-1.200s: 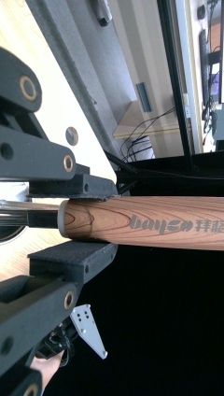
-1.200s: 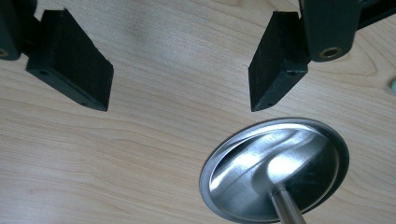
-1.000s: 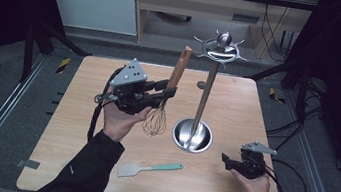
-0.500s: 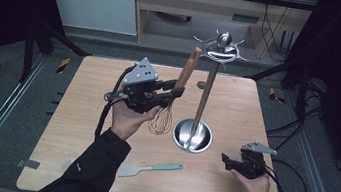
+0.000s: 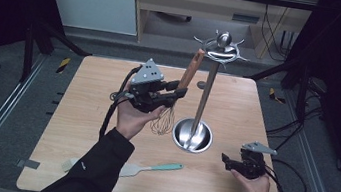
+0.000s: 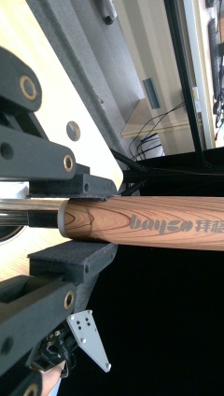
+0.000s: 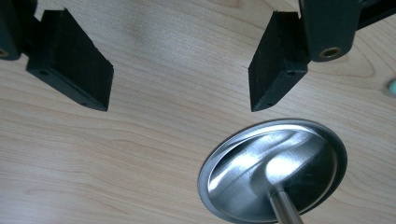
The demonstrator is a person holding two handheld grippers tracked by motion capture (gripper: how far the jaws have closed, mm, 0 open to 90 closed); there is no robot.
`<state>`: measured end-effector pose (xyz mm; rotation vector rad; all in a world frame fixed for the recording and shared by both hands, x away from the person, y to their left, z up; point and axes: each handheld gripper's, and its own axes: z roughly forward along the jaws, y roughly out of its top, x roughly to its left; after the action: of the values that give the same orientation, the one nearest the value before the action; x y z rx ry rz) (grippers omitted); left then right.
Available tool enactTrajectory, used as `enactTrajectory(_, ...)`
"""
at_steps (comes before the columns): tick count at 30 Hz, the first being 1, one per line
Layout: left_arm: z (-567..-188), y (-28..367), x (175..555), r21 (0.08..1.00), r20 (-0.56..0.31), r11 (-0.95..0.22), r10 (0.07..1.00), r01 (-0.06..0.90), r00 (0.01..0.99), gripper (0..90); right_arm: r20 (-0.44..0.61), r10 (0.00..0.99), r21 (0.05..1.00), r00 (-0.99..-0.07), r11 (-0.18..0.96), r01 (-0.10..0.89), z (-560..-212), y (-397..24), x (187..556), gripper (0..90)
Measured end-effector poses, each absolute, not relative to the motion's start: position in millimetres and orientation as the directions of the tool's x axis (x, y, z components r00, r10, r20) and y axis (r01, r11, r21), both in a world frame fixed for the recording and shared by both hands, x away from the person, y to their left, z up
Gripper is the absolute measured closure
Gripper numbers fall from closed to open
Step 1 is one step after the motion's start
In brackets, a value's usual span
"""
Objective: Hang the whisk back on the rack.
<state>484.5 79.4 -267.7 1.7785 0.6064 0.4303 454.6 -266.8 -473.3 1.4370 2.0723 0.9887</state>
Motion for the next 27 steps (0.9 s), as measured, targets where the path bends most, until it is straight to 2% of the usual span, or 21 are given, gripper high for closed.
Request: enactTrajectory(27,-278,67,497,0.97,-0.004,-0.192,0.61,0.152,0.792,68.0,0.049,0.924,0.753,-0.378,0.215,0.622,-473,-266,455,22.5)
